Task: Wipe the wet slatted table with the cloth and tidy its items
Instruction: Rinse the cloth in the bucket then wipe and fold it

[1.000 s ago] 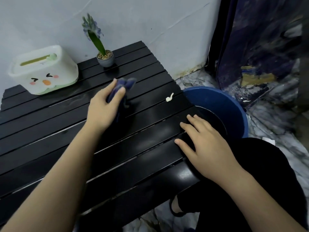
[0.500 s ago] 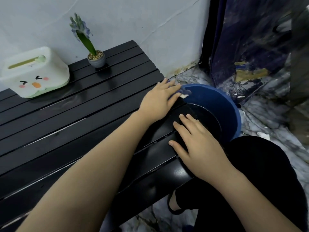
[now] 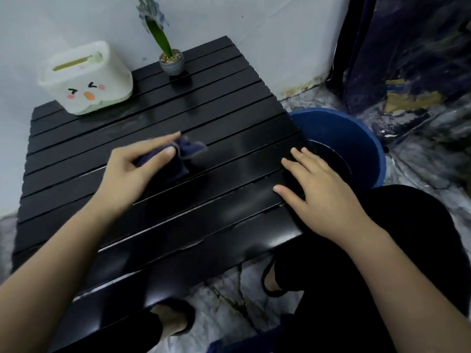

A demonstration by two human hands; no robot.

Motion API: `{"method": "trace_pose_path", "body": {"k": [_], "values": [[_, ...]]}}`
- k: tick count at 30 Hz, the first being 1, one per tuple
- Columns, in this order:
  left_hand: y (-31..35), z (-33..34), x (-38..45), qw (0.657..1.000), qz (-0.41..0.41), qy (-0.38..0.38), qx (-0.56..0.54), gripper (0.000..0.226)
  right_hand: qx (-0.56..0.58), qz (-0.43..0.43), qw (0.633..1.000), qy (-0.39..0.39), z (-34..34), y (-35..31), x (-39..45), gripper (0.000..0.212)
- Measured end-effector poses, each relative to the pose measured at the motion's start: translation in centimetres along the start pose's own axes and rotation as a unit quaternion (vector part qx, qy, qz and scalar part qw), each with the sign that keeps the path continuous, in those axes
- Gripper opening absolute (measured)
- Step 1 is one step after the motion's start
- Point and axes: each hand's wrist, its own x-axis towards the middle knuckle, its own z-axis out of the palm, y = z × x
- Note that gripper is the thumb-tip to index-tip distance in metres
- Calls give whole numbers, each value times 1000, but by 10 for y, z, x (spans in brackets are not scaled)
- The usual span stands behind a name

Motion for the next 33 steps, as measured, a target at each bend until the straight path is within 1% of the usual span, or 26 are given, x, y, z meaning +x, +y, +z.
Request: {"method": "trace_pose_path", "body": {"k": [1,2,3,4,5,9,14,19,25,27,29,30,31,32,33], "values": [[-9,-8,-22,999,-1,-24,40,34,0,0,1000,-1,0,-1,0,62],[-19,-10,-39,993,0,-50,108,42,1,0,1000,-2,0,-1,0,62],[-27,-9,-52,980,10,-70,187,50,1,1,1000,-3,-1,-1,-1,62],[-34,-6,-59,965,25,-76,249,55,1,2,1000,-3,-1,-2,-2,62],[-38,0,-61,956,41,-73,282,55,1,4,1000,-4,0,-2,-2,61],[-32,30,-39,951,82,-66,292,42,0,14,1000,-5,2,-7,-2,60],[-10,75,-1,949,112,-77,286,42,-8,18,1000,-2,5,-9,-4,60],[10,112,42,940,142,-117,289,43,-21,18,1000,-1,6,-10,-3,59],[25,155,95,932,163,-119,300,44,-21,19,999,15,5,-11,-7,55],[34,172,113,923,180,-116,319,42,-23,20,999,17,5,-11,-7,54],[42,183,128,903,215,-105,357,40,-25,18,999,17,3,-10,-7,54],[44,185,134,899,232,-102,357,38,-24,16,999,19,3,-9,-7,53],[46,185,140,907,242,-99,330,36,-21,14,999,23,2,-9,-6,53],[46,182,145,925,239,-87,282,34,-15,12,999,29,1,-8,-5,52],[46,175,151,947,226,-56,224,31,-6,11,999,38,0,-7,-4,51]]}}
